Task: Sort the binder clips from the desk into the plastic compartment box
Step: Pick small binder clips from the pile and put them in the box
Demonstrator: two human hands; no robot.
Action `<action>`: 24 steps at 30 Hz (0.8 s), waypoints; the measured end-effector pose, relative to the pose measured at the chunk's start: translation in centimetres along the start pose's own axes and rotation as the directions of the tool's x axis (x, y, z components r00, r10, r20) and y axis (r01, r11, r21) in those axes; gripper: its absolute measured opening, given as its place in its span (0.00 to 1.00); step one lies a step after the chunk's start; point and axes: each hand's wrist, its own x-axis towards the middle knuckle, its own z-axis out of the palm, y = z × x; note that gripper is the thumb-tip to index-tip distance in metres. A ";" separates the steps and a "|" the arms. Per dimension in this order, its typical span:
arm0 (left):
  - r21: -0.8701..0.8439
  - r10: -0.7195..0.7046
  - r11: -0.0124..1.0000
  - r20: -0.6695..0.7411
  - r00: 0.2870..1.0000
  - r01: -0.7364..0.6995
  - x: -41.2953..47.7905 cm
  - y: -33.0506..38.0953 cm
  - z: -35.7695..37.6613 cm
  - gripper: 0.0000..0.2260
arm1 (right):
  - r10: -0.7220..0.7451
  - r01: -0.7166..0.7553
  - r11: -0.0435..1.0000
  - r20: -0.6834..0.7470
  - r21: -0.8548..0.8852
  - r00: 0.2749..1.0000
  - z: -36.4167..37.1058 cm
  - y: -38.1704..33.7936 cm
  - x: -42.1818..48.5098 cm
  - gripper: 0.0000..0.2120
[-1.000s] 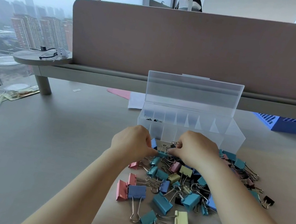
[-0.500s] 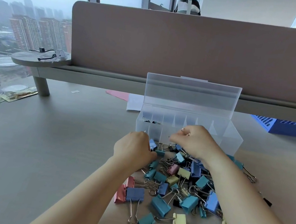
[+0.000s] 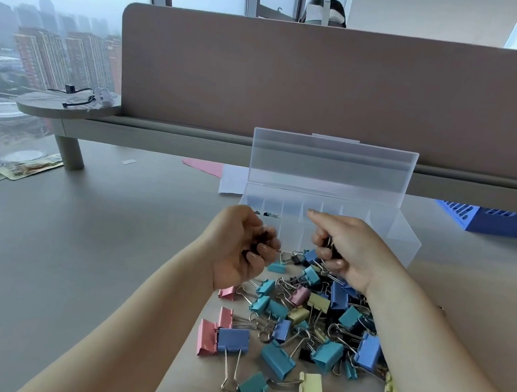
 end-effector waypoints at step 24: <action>0.965 0.430 -0.223 0.223 0.875 -0.136 0.3 -2.5 0.0 0.09 | -0.244 0.158 0.266 0.092 -0.951 0.965 1.1 1.6 -0.1 0.11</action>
